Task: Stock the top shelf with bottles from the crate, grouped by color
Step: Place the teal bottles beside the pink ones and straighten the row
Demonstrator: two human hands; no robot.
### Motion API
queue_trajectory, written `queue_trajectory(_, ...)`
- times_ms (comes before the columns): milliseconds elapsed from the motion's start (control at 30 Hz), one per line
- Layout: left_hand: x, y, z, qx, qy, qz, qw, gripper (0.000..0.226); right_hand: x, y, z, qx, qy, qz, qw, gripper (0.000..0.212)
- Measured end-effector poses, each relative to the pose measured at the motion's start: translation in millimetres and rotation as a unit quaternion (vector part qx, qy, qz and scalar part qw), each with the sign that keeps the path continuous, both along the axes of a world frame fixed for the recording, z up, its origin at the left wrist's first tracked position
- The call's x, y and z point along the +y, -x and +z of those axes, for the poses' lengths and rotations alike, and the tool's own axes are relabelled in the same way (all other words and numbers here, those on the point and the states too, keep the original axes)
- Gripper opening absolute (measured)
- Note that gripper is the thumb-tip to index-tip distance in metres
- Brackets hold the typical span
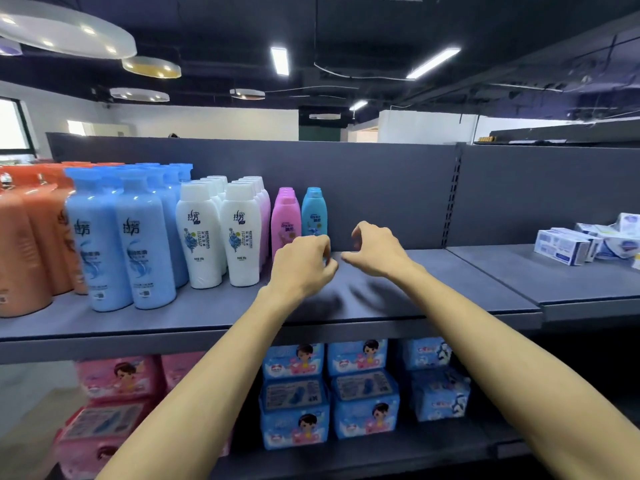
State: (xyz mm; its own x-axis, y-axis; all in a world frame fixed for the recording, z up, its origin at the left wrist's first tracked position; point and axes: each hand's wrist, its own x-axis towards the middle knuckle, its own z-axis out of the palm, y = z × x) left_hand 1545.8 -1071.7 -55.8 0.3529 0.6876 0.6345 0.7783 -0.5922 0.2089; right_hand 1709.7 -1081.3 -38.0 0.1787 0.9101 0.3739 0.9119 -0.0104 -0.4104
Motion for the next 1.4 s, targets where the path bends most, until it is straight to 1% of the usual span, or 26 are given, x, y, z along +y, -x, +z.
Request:
queue_trajectory(133,-18,-10,-1,-0.008,0.000,-0.015,1.000,0.012,-28,-16,1,-0.009,-0.010,-0.007,1.000,0.040)
queue_trajectory(233,-30,-9,-13,-0.058,-0.009,-0.014,0.998,0.009,-52,-25,-10,-0.041,-0.033,-0.006,0.999,0.038)
queue_trajectory(267,-34,-10,-18,-0.062,-0.010,-0.015,0.998,0.009,-59,-26,-16,-0.051,-0.041,-0.004,0.998,0.037)
queue_trajectory(367,-50,-20,-34,-0.038,0.018,-0.030,0.999,0.010,-78,-27,-35,-0.071,-0.046,0.003,0.996,0.034)
queue_trajectory(533,-67,-36,-51,-0.024,0.019,-0.032,0.999,0.011,-96,-35,-59,-0.049,-0.069,0.020,0.996,0.031)
queue_trajectory(633,-84,-37,-64,-0.053,-0.022,-0.050,0.997,0.009,-110,-40,-76,-0.026,-0.107,0.024,0.994,0.024)
queue_trajectory(700,-96,-38,-74,-0.065,-0.031,-0.069,0.995,0.010,-120,-42,-90,-0.014,-0.133,0.029,0.991,0.024)
queue_trajectory(833,-110,-40,-106,-0.049,0.013,-0.089,0.995,0.011,-139,-44,-127,0.004,-0.141,0.030,0.990,0.024)
queue_trajectory(967,-116,-38,-152,-0.014,0.070,-0.071,0.995,0.010,-149,-46,-179,0.000,-0.094,0.020,0.995,0.023)
queue_trajectory(1100,-122,-35,-203,-0.002,0.124,-0.069,0.990,0.010,-155,-45,-236,0.031,-0.027,0.007,0.999,0.024)
queue_trajectory(1200,-131,-33,-250,0.002,0.173,-0.084,0.981,0.009,-162,-40,-295,0.051,0.039,-0.009,0.998,0.025)
queue_trajectory(1333,-152,-26,-321,0.016,0.257,-0.071,0.964,0.008,-177,-25,-382,0.102,0.137,-0.049,0.984,0.029)
queue_trajectory(1400,-163,-18,-362,0.039,0.297,-0.062,0.952,0.008,-187,-14,-431,0.130,0.180,-0.072,0.972,0.029)
